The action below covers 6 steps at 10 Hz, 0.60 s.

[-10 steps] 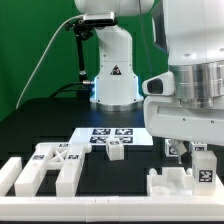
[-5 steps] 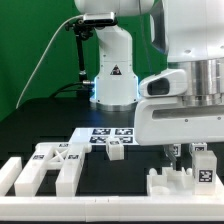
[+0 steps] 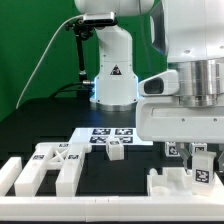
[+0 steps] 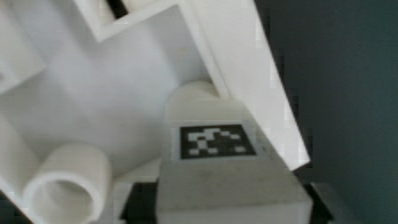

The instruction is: Assemble chair

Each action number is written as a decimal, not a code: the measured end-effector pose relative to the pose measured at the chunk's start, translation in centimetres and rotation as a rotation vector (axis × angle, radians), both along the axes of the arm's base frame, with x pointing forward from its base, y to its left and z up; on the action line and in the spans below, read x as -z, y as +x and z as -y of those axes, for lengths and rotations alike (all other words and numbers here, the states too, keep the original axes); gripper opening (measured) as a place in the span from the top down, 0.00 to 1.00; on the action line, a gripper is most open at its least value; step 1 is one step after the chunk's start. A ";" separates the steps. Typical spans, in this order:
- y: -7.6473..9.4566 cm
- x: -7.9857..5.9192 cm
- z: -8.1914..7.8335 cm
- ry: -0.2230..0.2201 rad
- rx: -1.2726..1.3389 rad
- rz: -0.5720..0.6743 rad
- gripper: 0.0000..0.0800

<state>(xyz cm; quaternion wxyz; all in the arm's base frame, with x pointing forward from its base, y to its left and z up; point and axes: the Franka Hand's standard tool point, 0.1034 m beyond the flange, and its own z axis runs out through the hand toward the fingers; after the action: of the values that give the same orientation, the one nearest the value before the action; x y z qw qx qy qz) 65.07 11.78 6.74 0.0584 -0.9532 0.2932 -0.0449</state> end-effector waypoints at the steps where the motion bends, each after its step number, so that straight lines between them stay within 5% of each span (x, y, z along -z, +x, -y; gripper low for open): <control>1: -0.1 0.0 0.0 0.020 0.142 -0.017 0.64; 6: 0.0 0.0 0.1 0.243 1.149 -0.181 0.64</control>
Offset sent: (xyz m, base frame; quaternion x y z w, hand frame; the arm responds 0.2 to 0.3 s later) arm 0.0008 0.0033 -0.0029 0.0184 -0.0742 0.5285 0.8455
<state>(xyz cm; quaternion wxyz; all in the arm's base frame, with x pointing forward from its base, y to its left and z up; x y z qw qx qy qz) 65.03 11.68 6.72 0.1082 -0.6283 0.7690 0.0462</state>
